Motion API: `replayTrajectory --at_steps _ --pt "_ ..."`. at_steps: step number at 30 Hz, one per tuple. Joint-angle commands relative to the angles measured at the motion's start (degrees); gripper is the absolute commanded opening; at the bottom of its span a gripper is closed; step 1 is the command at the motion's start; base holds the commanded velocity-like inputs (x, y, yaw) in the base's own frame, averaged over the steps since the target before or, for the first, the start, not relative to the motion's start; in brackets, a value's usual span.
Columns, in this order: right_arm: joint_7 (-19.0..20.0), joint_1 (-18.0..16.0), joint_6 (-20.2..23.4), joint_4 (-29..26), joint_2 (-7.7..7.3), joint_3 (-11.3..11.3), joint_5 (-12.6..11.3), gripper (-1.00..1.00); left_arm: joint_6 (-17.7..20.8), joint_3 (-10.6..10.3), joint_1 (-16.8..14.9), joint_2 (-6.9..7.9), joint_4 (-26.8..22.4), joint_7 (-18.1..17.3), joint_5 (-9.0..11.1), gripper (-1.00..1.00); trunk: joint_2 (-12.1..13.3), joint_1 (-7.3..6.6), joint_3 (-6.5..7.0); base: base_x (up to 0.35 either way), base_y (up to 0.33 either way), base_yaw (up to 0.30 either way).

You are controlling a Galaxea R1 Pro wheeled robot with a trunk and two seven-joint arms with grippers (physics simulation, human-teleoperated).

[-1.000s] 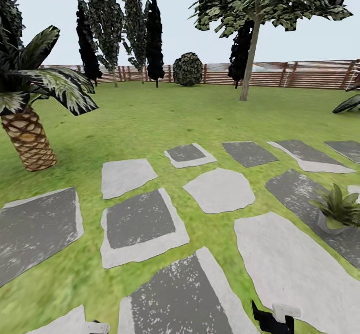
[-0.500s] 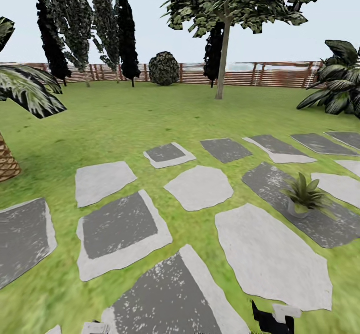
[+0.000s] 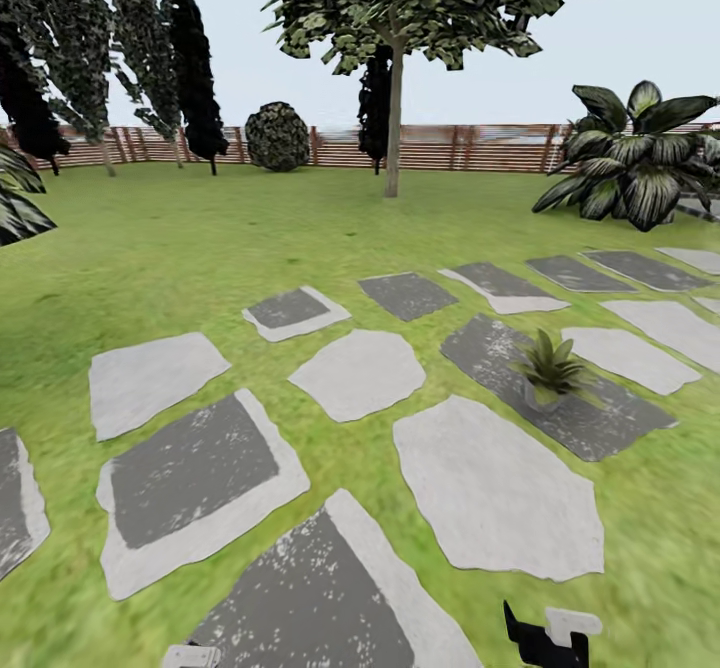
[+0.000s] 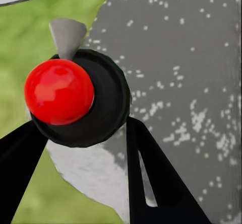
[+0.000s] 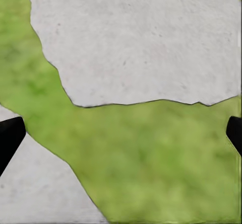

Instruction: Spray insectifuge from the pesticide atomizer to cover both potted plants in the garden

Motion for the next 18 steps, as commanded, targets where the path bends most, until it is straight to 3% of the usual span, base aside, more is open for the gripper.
replayTrajectory --at_steps 1,18 --pt "0.47 -0.08 -0.18 0.09 0.01 -0.51 0.15 1.00 -0.20 0.49 -0.02 0.01 0.02 -0.10 -0.59 -1.00 -0.02 -0.01 -0.05 0.000 0.000 -0.300" --pt "0.47 -0.06 -0.18 0.09 0.02 -0.51 0.14 1.00 -0.20 0.49 -0.02 0.01 0.02 -0.10 -0.59 -1.00 -0.02 -0.01 -0.05 0.000 0.000 -0.300"
